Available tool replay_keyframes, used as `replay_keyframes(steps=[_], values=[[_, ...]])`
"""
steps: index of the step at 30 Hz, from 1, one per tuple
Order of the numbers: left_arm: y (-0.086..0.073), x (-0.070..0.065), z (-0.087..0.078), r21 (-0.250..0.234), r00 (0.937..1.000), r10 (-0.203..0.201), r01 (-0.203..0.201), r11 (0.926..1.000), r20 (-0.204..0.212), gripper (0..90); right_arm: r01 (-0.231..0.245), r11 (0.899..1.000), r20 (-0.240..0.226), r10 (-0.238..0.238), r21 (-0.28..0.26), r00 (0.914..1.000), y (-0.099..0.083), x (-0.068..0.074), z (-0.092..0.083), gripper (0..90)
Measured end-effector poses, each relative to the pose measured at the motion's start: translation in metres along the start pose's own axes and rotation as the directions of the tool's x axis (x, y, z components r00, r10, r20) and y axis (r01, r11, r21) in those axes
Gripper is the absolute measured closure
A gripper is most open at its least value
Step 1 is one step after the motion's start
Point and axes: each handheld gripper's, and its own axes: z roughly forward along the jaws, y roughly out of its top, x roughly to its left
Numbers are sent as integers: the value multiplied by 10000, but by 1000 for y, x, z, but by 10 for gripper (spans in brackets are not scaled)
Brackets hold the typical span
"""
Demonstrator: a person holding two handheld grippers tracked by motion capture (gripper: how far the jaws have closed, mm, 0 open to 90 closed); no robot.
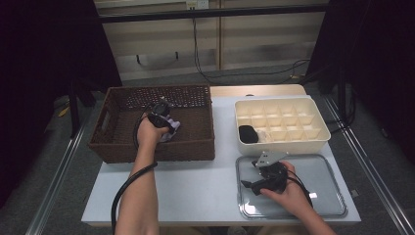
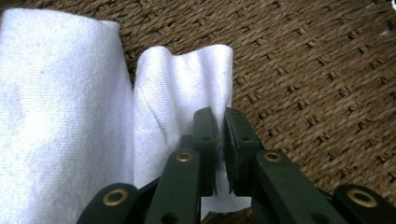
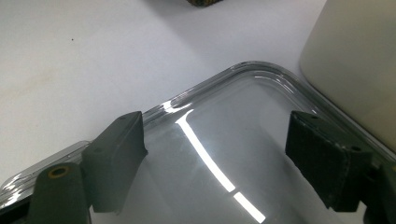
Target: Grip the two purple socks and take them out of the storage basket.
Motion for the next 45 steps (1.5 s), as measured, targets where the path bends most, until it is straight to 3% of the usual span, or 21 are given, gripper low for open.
replay_keyframes(steps=[2, 11, 23, 25, 27, 33, 34, 36, 45], values=[[2, -1, -2, -164, 9998, 167, -165, 9997, 110, 843, -15, 10000, -3, 15, 9, 10000, 0, 0, 0, 194], [14, -6, -18, -398, 9986, -239, 257, 9989, 473, 838, -46, 10000, -8, 46, -2, 10000, 0, 0, 0, 193], [26, -9, -52, -725, 9979, -411, 447, 9964, 505, 846, -11, 10000, -2, 11, -30, 10000, 0, 0, 0, 193], [28, -9, -59, -664, 9985, -243, 276, 9974, 498, 847, -5, 10000, 9, 5, -35, 10000, 0, 0, 0, 193], [29, -10, -64, -788, 9975, -442, 485, 9957, 555, 847, 0, 10000, 17, 0, -34, 10000, 0, 0, 0, 194], [31, -13, -81, -777, 9964, -494, 547, 9955, 682, 847, -36, 10000, 17, 36, -24, 10000, 0, 0, 0, 193], [32, -13, -84, -765, 9974, -289, 340, 9965, 667, 847, -38, 10000, 12, 38, -25, 10000, 0, 0, 0, 193], [32, -14, -90, -854, 9965, -479, 537, 9949, 683, 847, -34, 10000, 15, 34, -25, 10000, 0, 0, 0, 194], [35, -18, -108, -770, 9954, -468, 532, 9956, 834, 847, -15, 10000, 16, 15, -17, 10000, 0, 0, 0, 194]])
